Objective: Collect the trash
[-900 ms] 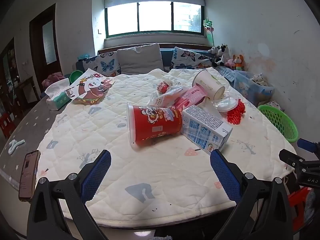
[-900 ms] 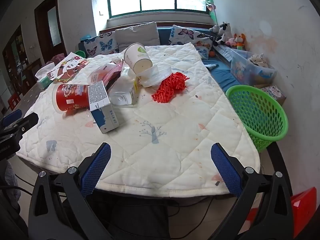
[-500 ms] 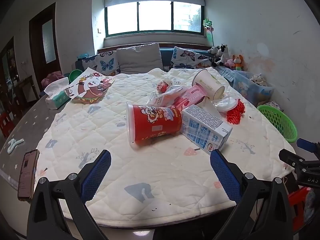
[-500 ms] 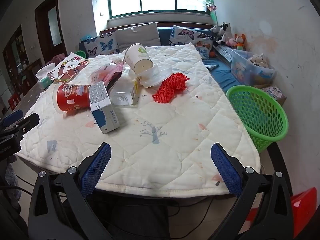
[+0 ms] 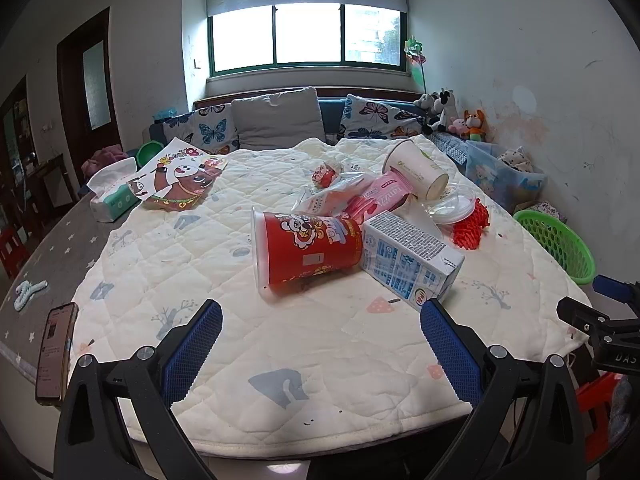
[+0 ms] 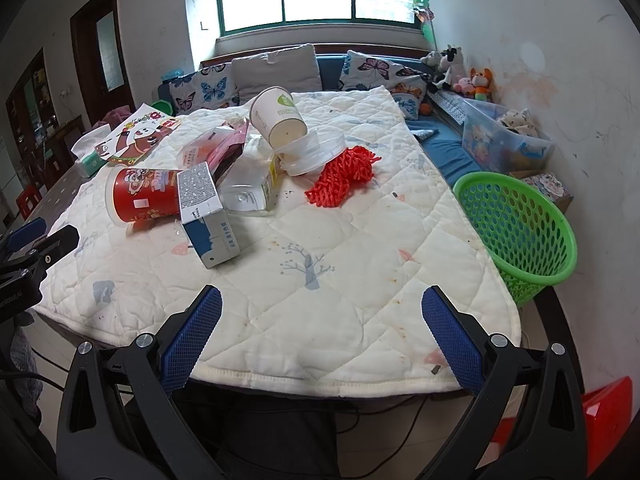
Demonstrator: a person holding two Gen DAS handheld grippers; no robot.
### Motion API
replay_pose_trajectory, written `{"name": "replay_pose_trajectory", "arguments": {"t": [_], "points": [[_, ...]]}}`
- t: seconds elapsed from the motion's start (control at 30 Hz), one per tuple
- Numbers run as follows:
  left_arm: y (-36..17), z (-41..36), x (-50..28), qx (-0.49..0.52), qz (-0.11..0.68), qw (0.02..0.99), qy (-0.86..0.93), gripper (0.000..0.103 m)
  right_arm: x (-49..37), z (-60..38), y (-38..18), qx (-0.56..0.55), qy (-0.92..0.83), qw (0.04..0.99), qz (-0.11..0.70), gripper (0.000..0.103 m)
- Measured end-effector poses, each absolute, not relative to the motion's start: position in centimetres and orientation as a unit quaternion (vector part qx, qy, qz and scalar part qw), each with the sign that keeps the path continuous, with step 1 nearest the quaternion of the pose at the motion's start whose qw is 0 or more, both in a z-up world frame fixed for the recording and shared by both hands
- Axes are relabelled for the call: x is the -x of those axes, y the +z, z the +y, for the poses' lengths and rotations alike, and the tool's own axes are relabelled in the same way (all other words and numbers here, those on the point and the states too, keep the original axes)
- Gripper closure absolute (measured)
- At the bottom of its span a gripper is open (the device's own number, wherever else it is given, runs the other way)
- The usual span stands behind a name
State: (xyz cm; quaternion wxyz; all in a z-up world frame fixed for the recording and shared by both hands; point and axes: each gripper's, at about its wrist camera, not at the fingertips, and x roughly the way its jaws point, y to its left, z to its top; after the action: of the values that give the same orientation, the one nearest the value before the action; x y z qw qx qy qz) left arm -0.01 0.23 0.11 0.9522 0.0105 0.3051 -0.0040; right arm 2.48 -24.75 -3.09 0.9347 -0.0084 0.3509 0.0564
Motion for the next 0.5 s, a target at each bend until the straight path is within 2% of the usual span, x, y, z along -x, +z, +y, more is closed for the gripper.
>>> {"name": "replay_pose_trajectory", "arguments": {"t": [0.5], "points": [[-0.18, 0.36, -0.55, -0.01, 0.306, 0.952, -0.005, 0.007, -2.54, -24.81, -3.13, 0.01, 0.059, 0.934, 0.351, 0.004]]}}
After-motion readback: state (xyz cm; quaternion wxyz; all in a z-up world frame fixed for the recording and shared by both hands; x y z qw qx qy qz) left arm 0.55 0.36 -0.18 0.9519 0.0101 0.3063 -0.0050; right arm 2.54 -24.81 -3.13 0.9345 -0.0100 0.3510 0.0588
